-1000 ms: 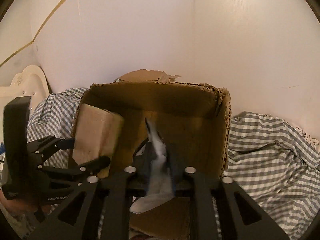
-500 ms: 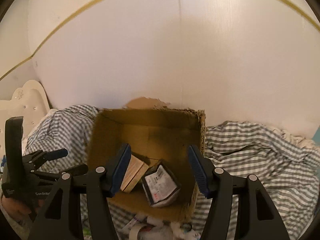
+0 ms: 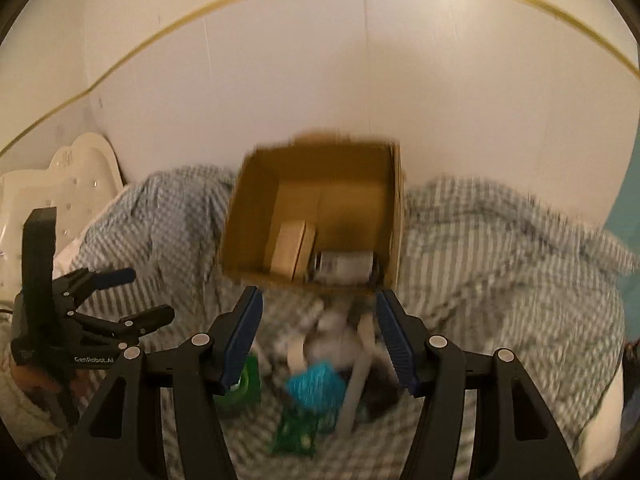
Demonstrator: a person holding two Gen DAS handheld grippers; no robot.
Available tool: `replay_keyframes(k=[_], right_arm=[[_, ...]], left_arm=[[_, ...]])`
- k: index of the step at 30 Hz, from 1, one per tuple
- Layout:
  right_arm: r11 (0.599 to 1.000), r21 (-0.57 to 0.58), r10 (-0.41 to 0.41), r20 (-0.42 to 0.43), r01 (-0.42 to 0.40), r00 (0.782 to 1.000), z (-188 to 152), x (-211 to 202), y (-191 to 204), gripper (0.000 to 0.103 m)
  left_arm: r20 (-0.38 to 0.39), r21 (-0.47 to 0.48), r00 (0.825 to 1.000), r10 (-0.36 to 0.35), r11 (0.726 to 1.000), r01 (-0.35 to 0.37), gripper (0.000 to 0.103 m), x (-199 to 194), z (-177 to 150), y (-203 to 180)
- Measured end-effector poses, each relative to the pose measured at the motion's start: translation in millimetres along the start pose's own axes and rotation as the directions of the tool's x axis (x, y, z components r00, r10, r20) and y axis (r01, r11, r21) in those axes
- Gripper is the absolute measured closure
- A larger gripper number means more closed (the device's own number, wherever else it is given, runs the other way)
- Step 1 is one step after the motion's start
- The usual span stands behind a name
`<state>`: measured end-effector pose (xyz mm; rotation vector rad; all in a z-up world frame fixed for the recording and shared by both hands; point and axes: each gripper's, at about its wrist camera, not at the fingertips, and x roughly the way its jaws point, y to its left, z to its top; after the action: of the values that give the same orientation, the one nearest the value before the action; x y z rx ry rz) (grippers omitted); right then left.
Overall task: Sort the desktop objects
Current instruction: 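Move the left tool to the green medicine box while the right tool approaches the white tube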
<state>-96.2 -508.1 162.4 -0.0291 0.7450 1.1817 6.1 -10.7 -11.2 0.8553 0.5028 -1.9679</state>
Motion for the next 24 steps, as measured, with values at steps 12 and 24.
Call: replay_keyframes(k=[12, 24], right_arm=[[0.999, 0.023, 0.048, -0.129, -0.045, 0.991, -24.2, 25.4, -8.8, 0.041], [1.000, 0.019, 0.026, -0.297, -0.021, 0.955, -46.2, 67.0, -7.1, 0.041]], left_arm=[[-0.169, 0.152, 0.983, -0.072, 0.984, 0.098, 0.005, 48.3, -34.2, -28.9], [-0.309, 0.160, 0.950, -0.049, 0.982, 0.103, 0.006, 79.3, -45.7, -30.3]])
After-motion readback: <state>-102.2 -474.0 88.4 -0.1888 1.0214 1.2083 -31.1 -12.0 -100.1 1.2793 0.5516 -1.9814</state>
